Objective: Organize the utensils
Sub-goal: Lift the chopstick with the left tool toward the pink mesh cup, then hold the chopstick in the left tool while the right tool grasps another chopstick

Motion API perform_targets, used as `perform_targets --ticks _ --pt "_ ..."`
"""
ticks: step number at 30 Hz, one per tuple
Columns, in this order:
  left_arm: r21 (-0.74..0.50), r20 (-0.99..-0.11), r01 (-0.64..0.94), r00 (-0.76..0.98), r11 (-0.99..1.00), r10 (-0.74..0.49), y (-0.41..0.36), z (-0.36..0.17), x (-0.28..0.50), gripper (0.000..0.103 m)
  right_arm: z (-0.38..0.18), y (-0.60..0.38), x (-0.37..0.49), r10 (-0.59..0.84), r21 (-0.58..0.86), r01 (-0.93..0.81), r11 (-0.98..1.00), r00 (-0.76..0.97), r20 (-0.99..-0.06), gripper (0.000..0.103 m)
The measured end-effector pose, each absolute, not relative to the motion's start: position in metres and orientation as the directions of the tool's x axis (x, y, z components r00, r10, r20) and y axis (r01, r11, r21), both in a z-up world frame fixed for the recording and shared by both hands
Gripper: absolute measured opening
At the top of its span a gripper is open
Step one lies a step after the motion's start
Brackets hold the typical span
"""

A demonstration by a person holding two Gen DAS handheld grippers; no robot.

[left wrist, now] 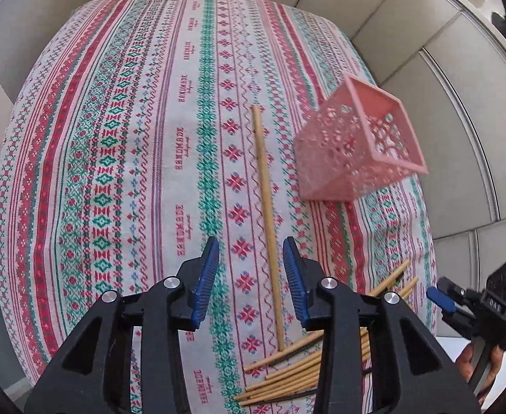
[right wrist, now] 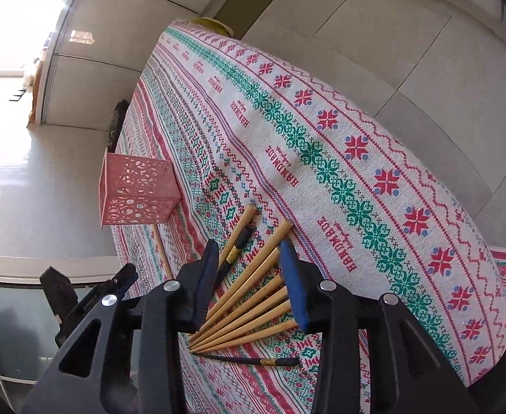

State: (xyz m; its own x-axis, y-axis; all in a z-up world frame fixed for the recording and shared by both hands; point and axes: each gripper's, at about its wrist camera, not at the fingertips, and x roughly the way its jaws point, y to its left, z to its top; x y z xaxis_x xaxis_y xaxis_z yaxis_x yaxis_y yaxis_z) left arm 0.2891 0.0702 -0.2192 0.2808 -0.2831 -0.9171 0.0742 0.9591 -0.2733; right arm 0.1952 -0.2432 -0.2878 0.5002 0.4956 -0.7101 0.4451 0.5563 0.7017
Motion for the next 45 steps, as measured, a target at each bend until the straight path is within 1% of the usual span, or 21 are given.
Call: perform_targets --ticks 2,6,8,9,10,12,14,19,22,23,24,25,29,32,36,40,43,45 --pt "-0.259 -0.931 0.054 0.254 0.964 -0.264 0.068 -0.223 0.317 0.036 -0.287 -0.247 0.193 0.502 0.709 0.446 0.546 0.503 -0.704 0.039" --pt "-0.303 -0.929 0.026 0.217 0.953 -0.301 0.058 -0.229 0.367 0.036 -0.293 -0.252 0.196 0.525 0.719 0.465 0.516 0.492 -0.695 0.043" --pt "-0.287 -0.938 0.019 0.195 0.958 -0.285 0.052 -0.235 0.387 0.036 -0.295 -0.253 0.199 0.535 0.725 0.471 0.504 0.488 -0.689 0.045" --pt "-0.279 -0.943 0.022 0.184 0.96 -0.278 0.05 -0.237 0.394 0.032 -0.296 -0.254 0.2 0.537 0.725 0.473 0.5 0.488 -0.688 0.045" --pt "-0.277 -0.944 0.028 0.178 0.96 -0.278 0.048 -0.239 0.4 0.023 -0.297 -0.254 0.201 0.539 0.726 0.474 0.499 0.486 -0.688 0.045" --pt "-0.251 -0.953 0.027 0.167 0.968 -0.252 0.046 -0.243 0.408 0.021 -0.298 -0.255 0.204 0.542 0.725 0.475 0.498 0.482 -0.688 0.046" --pt "-0.23 -0.96 0.024 0.161 0.973 -0.231 0.047 -0.247 0.415 0.017 -0.299 -0.255 0.206 0.545 0.726 0.478 0.495 0.48 -0.687 0.048" --pt "-0.267 -0.954 0.002 0.141 0.964 -0.264 0.045 -0.254 0.433 0.015 -0.304 -0.257 0.21 0.538 0.714 0.488 0.503 0.469 -0.7 0.05" --pt "-0.261 -0.958 0.009 0.121 0.965 -0.26 0.038 -0.258 0.441 0.015 -0.308 -0.262 0.21 0.534 0.71 0.506 0.49 0.469 -0.703 0.05" --pt "-0.241 -0.964 0.006 0.112 0.97 -0.24 0.035 -0.262 0.445 0.015 -0.309 -0.262 0.21 0.534 0.709 0.51 0.488 0.468 -0.704 0.05" --pt "-0.225 -0.968 0.007 0.113 0.974 -0.224 0.033 -0.263 0.44 0.014 -0.309 -0.262 0.21 0.532 0.707 0.511 0.489 0.467 -0.706 0.05" --pt "-0.216 -0.97 0.008 0.108 0.976 -0.216 0.034 -0.264 0.442 0.009 -0.309 -0.261 0.21 0.532 0.705 0.51 0.492 0.465 -0.708 0.051" --pt "-0.193 -0.977 0.009 0.091 0.981 -0.193 0.043 -0.266 0.442 0.009 -0.307 -0.257 0.212 0.529 0.703 0.504 0.502 0.464 -0.711 0.051" --pt "-0.223 -0.972 0.005 0.08 0.975 -0.222 0.056 -0.265 0.433 0.009 -0.306 -0.256 0.214 0.524 0.702 0.502 0.505 0.467 -0.712 0.051" --pt "-0.186 -0.971 0.041 0.144 0.982 -0.19 0.055 -0.263 0.416 0.007 -0.308 -0.254 0.216 0.53 0.696 0.512 0.503 0.454 -0.717 0.051" --pt "-0.247 -0.947 -0.001 0.211 0.969 -0.241 0.069 -0.261 0.382 0.007 -0.314 -0.252 0.219 0.521 0.682 0.545 0.488 0.445 -0.729 0.05" --pt "-0.349 -0.896 -0.002 0.293 0.937 -0.333 0.091 -0.24 0.346 0.007 -0.312 -0.251 0.219 0.514 0.672 0.551 0.496 0.438 -0.738 0.052" --pt "-0.396 -0.853 0.022 0.361 0.918 -0.377 0.103 -0.219 0.316 0.007 -0.31 -0.247 0.22 0.535 0.691 0.55 0.468 0.446 -0.717 0.052"
